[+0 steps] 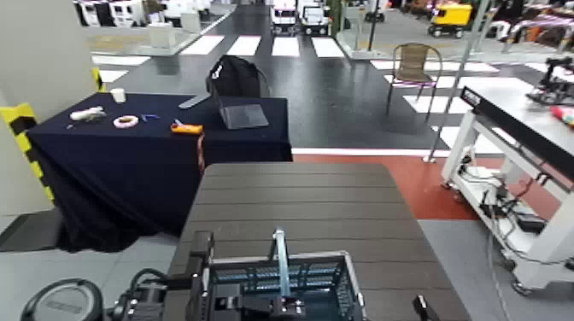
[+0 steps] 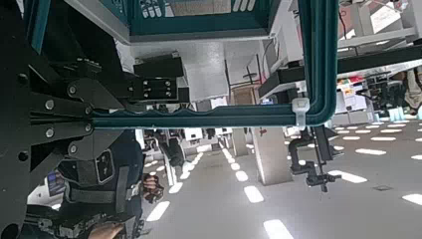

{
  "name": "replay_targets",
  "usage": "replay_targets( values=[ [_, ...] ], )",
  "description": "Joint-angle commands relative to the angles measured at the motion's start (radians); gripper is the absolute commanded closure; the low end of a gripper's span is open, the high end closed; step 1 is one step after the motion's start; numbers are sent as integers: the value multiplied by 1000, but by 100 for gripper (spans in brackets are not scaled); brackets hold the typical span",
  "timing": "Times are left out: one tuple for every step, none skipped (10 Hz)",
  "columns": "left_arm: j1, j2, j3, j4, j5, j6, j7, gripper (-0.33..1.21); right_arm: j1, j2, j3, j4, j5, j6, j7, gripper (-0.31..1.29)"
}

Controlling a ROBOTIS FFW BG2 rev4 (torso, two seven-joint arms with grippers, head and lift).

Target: Place the crate on the table.

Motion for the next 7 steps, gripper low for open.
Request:
replay_targets(
  values=[
    [0,-2,1,0,0,0,0,120,0,1,1,0,0,1,0,13],
    [2,-2,3,0,0,0,0,121,0,1,1,0,0,-1,0,13],
    [3,-4,4,0,0,-2,0,120,0,2,1,0,0,-1,0,13],
    [3,-4,4,0,0,-3,0,120,-2,2,3,0,0,-1,0,13],
    [3,-7,6,1,0,-12,0,121,0,2,3,0,0,-1,1,13],
    [-1,-13,6,5,0,-21,0,120,-2,2,3,2,0,-1,1,13],
    [-12,-19,9,20,0,-25,1,120,-2,4,4,3,0,-4,1,13]
  ],
)
